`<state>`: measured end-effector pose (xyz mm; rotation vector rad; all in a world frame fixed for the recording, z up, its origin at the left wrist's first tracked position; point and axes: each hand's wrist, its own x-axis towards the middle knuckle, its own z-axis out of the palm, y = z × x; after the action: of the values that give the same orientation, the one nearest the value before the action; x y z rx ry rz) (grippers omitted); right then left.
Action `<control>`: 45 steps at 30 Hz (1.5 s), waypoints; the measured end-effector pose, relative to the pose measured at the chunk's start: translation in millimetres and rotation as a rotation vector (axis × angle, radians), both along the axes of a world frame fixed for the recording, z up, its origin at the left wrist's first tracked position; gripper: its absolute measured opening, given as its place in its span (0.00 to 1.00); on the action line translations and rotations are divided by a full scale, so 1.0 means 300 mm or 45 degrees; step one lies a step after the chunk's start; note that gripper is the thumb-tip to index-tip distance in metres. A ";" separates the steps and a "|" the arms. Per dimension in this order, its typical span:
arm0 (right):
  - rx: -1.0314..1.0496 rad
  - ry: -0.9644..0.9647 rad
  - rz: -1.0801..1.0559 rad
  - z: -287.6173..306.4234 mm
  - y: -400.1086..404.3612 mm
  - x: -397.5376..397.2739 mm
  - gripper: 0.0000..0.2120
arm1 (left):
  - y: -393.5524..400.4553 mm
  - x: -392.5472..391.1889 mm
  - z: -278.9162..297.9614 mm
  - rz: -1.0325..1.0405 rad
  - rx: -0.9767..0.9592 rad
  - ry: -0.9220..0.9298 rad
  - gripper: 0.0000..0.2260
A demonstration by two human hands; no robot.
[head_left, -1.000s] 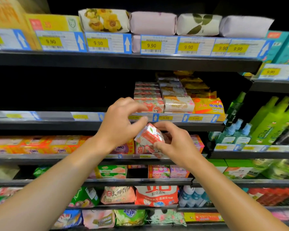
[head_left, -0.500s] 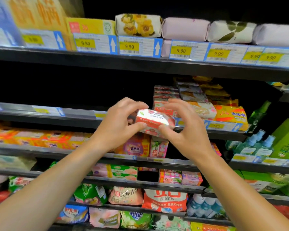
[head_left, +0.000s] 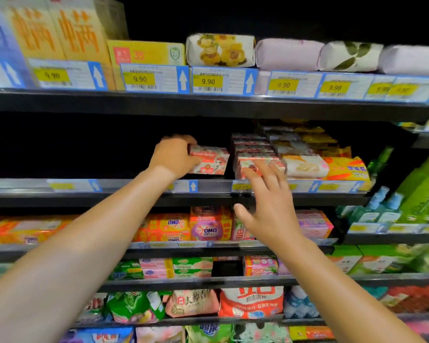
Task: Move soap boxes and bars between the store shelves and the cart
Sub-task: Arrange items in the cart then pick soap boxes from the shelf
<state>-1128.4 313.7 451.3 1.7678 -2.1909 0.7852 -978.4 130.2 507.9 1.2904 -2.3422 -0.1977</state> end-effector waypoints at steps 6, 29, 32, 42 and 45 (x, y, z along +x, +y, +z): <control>-0.012 0.032 -0.065 -0.014 -0.007 0.050 0.35 | -0.064 -0.037 0.012 -0.013 0.074 -0.092 0.20; 0.085 -0.059 -0.232 -0.040 0.066 0.297 0.35 | 0.177 0.178 -0.088 -0.261 -0.233 -0.183 0.29; 0.119 -0.042 -0.188 -0.077 0.131 0.352 0.36 | 0.286 0.281 -0.181 -0.218 -0.357 -0.292 0.31; 0.474 0.013 0.129 -0.395 0.433 0.722 0.37 | 0.756 0.808 -0.610 -0.037 0.108 -0.461 0.31; 0.545 0.008 0.291 -0.505 0.490 0.888 0.39 | 0.920 1.009 -0.705 0.061 0.215 -0.478 0.31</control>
<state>-861.9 460.8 299.7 2.2450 -2.3078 0.3632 -675.7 406.1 296.5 1.5791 -2.6485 -0.1514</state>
